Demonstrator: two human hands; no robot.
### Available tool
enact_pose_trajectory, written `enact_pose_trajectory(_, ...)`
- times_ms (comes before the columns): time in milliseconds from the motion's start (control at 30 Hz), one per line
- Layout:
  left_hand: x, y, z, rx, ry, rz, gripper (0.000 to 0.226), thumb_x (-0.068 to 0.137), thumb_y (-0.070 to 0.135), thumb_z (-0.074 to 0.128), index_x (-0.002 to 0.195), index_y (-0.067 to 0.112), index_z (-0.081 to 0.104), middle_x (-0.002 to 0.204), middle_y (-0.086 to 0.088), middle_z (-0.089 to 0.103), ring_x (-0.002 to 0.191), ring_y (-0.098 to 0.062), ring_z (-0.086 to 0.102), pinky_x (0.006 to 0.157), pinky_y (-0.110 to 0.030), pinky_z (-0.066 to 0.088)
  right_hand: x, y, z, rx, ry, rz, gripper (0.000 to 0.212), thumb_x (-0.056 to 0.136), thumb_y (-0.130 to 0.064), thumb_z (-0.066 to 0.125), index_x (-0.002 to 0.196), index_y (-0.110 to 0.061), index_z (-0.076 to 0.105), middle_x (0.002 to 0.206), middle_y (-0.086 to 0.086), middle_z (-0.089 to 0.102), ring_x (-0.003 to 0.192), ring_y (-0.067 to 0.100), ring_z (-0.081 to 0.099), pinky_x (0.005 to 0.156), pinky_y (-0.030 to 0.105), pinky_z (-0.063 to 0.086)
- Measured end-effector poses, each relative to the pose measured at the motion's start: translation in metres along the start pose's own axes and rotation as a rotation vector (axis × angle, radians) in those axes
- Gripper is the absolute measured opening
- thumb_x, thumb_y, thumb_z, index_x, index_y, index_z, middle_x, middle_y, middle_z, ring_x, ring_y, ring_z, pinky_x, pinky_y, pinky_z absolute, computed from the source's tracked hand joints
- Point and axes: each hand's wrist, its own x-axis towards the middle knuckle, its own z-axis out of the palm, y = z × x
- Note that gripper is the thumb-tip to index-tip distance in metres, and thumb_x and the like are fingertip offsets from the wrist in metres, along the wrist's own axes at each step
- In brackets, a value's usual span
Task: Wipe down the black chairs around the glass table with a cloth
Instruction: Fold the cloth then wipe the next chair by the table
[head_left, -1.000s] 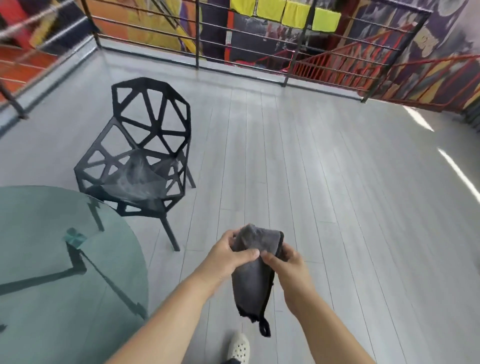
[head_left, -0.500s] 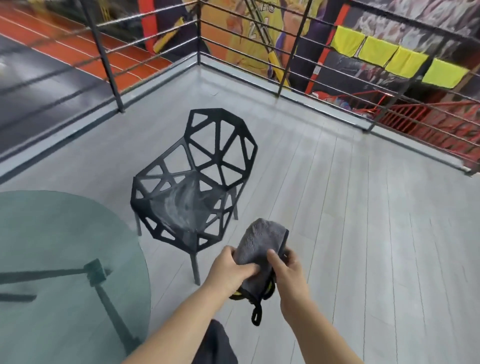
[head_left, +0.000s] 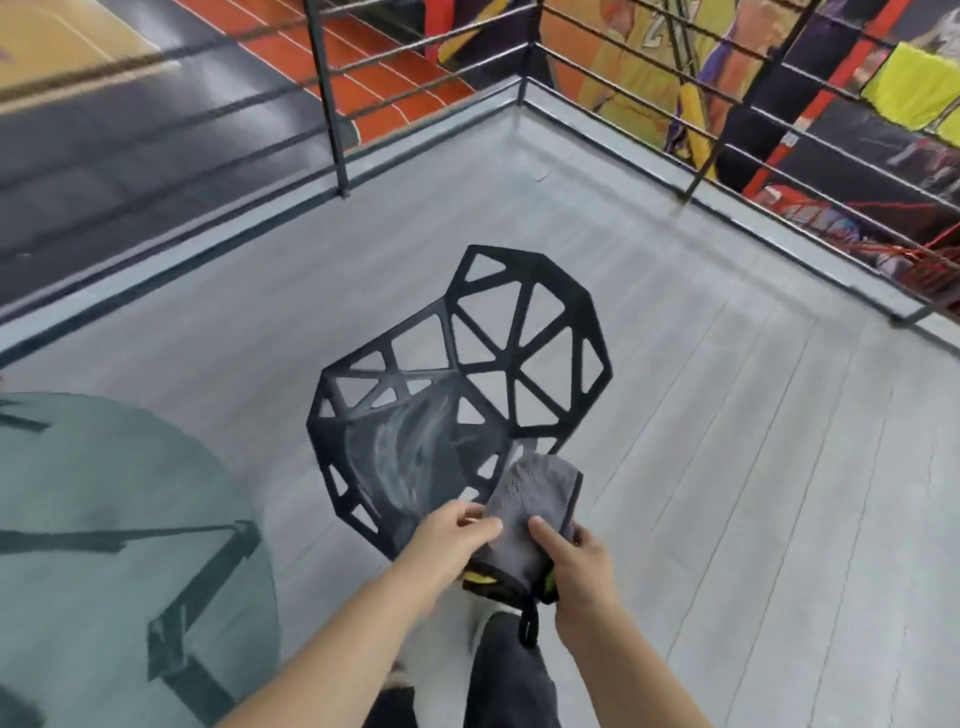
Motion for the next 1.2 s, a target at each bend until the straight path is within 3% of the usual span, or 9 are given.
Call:
enact_pose_trajectory(100, 0.037, 0.012, -0.009, -0.091, 0.192, -0.075, 0.013, 0.090, 0.021, 0.056, 0.100, 0.015, 0.062, 0.095, -0.003, 0.066, 0.084, -0.011, 0.063, 0.070, -0.022, 0.054, 0.055, -0.010, 0.004, -0.084, -0.028, 0.071, 0.028, 0.079, -0.007, 0.074, 0.104, -0.003, 0.062, 0.094, 0.016, 0.071, 0.078, 0.029, 0.070, 0.052, 0.029, 0.053)
enact_pose_trajectory(200, 0.074, 0.022, -0.023, -0.198, 0.401, -0.137, 0.011, 0.094, 0.018, 0.051, 0.096, 0.012, 0.060, 0.096, -0.008, 0.065, 0.086, -0.018, 0.063, 0.074, -0.030, 0.053, 0.109, -0.026, 0.009, -0.205, -0.093, 0.083, 0.038, 0.075, -0.009, 0.078, 0.109, -0.007, 0.059, 0.097, 0.012, 0.070, 0.085, 0.029, 0.069, 0.068, 0.037, 0.057)
enact_pose_trajectory(267, 0.096, 0.023, -0.032, -0.233, 0.507, -0.167, 0.012, 0.095, 0.020, 0.050, 0.097, 0.013, 0.060, 0.096, -0.009, 0.065, 0.088, -0.020, 0.063, 0.077, -0.033, 0.054, 0.141, -0.036, 0.015, -0.309, -0.139, 0.061, 0.036, 0.078, -0.008, 0.075, 0.109, -0.011, 0.058, 0.095, 0.007, 0.069, 0.085, 0.024, 0.068, 0.070, 0.035, 0.056)
enact_pose_trajectory(600, 0.194, -0.045, -0.070, -0.278, 0.773, -0.305, 0.016, 0.096, 0.019, 0.044, 0.097, 0.017, 0.060, 0.102, -0.007, 0.064, 0.095, -0.022, 0.060, 0.090, -0.039, 0.048, 0.294, -0.015, 0.083, -0.804, -0.212, -0.030, 0.059, 0.078, -0.020, 0.075, 0.130, -0.022, 0.049, 0.106, -0.002, 0.064, 0.099, 0.021, 0.062, 0.092, 0.041, 0.050)
enact_pose_trajectory(800, 0.255, -0.103, -0.098, 0.390, 0.550, -0.430, 0.038, 0.098, 0.015, 0.034, 0.135, 0.017, 0.045, 0.139, -0.002, 0.046, 0.121, -0.023, 0.048, 0.099, -0.035, 0.041, 0.374, 0.016, 0.132, -0.948, -0.246, -0.182, 0.047, 0.079, -0.022, 0.071, 0.118, -0.037, 0.050, 0.099, -0.015, 0.063, 0.099, 0.015, 0.062, 0.087, 0.032, 0.050)
enact_pose_trajectory(933, 0.293, -0.129, -0.127, 0.707, 0.460, -0.368, 0.054, 0.093, 0.014, 0.049, 0.144, 0.017, 0.030, 0.151, -0.001, 0.029, 0.133, -0.022, 0.038, 0.103, -0.034, 0.037, 0.424, 0.024, 0.171, -1.123, -0.265, -0.411, 0.075, 0.086, -0.026, 0.066, 0.146, -0.044, 0.024, 0.133, -0.007, 0.054, 0.115, 0.020, 0.056, 0.085, 0.030, 0.045)
enact_pose_trajectory(1067, 0.330, -0.151, -0.154, 0.982, 0.396, -0.357, 0.084, 0.090, 0.021, 0.059, 0.150, 0.013, 0.001, 0.159, -0.006, -0.004, 0.145, -0.022, 0.007, 0.115, -0.031, 0.016, 0.473, 0.037, 0.199, -1.412, -0.239, -0.602, 0.065, 0.096, -0.019, 0.047, 0.146, -0.047, 0.018, 0.157, -0.006, 0.017, 0.123, 0.022, 0.048, 0.073, 0.028, 0.039)
enact_pose_trajectory(1133, 0.341, -0.159, -0.158, 1.012, 0.363, -0.393, 0.093, 0.088, 0.026, 0.063, 0.150, 0.011, -0.005, 0.158, -0.006, -0.011, 0.146, -0.020, 0.003, 0.115, -0.029, 0.013, 0.490, 0.050, 0.204, -1.497, -0.180, -0.621, 0.064, 0.094, -0.010, 0.041, 0.145, -0.046, 0.026, 0.159, -0.006, 0.011, 0.129, 0.025, 0.041, 0.086, 0.035, 0.041)
enact_pose_trajectory(1200, 0.347, -0.166, -0.156, 1.048, 0.364, -0.398, 0.097, 0.086, 0.031, 0.066, 0.150, 0.011, -0.005, 0.158, -0.006, -0.012, 0.146, -0.019, 0.003, 0.115, -0.027, 0.015, 0.498, 0.069, 0.208, -1.611, -0.119, -0.585, 0.062, 0.093, -0.013, 0.039, 0.147, -0.041, 0.026, 0.159, -0.004, 0.009, 0.130, 0.029, 0.033, 0.100, 0.043, 0.031)
